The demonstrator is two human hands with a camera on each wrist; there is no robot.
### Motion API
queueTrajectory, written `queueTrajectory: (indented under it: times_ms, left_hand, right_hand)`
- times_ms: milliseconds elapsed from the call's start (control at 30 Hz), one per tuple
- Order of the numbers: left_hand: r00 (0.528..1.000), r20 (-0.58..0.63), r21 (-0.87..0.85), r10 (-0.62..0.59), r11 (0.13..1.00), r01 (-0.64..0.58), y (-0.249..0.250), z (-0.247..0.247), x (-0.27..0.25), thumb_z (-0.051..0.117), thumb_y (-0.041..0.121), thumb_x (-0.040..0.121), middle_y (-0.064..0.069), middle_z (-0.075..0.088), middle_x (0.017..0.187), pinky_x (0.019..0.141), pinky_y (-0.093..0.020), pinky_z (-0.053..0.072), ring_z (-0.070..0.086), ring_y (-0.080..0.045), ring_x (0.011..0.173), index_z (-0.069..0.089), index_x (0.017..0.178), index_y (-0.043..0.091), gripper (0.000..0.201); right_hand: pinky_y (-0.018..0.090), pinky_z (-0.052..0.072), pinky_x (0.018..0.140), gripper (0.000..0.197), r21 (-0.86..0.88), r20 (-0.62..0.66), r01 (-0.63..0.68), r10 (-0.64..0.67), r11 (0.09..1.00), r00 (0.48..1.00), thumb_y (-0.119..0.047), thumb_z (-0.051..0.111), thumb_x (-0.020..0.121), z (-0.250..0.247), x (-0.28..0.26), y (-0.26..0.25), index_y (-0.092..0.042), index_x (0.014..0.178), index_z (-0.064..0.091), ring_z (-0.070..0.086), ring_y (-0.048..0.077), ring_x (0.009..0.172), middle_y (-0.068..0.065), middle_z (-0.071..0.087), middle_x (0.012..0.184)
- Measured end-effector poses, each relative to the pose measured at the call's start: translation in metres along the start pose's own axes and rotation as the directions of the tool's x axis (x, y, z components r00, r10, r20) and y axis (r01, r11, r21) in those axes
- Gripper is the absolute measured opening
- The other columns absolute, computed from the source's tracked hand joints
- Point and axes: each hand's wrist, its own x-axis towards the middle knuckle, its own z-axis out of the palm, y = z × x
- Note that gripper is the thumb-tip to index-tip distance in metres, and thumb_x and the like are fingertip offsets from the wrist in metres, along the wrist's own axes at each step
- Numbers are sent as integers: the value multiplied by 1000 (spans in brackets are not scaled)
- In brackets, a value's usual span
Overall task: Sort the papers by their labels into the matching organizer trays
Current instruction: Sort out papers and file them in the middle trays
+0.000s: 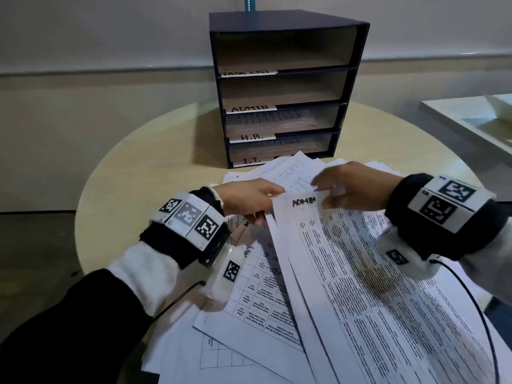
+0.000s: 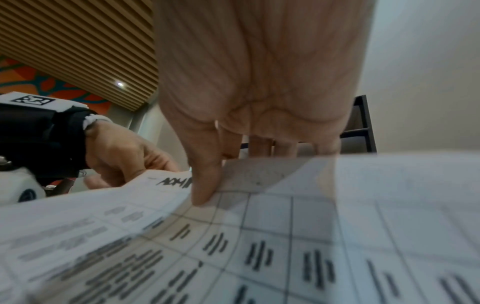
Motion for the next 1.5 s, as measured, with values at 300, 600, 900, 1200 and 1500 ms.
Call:
queueTrajectory:
  times_ms: [300,600,900,1200,1500]
  left_hand:
    - [966,-198,216,-164,954,207,-16,-11,13,56,30,92,-7,51,82,65,-25,43,49,-21,75,48,90,15,16]
    - [974,-221,328,-48,937,120,-13,-4,10,62,13,83,-6,46,69,62,-26,31,39,-19,64,52,71,12,16]
    - [901,-398,222,172,971,-88,19,-9,19,53,21,93,-13,61,83,66,-24,40,50,-16,73,65,87,-4,28]
    - [983,-14,439,-184,882,172,-4,-22,14,62,12,86,-8,63,105,92,-41,48,59,-26,96,55,98,14,14]
    - [929,-293,223,227,961,-164,21,-28,12,60,13,88,0,64,95,75,-21,46,57,-9,81,63,87,17,6]
  right_hand:
    - [31,49,90,35,122,174,-120,98,985,980,-16,75,72,33,-11,-7,-19,106,69,59,22,100,2,64,108]
    - [18,35,72,31,106,148,-92,76,990,986,-15,73,74,33,-9,-7,-12,105,67,49,13,89,-2,58,106]
    - [22,43,72,27,158,4,-116,117,981,993,-8,72,74,16,-3,-6,-12,100,71,58,21,87,4,62,90]
    - [26,39,90,23,70,-144,-183,192,981,971,-4,66,78,18,5,34,-3,100,69,49,28,118,17,50,127]
    - [26,44,88,17,-24,-221,188,-189,982,957,2,66,77,-15,22,0,1,94,69,60,24,109,6,50,138]
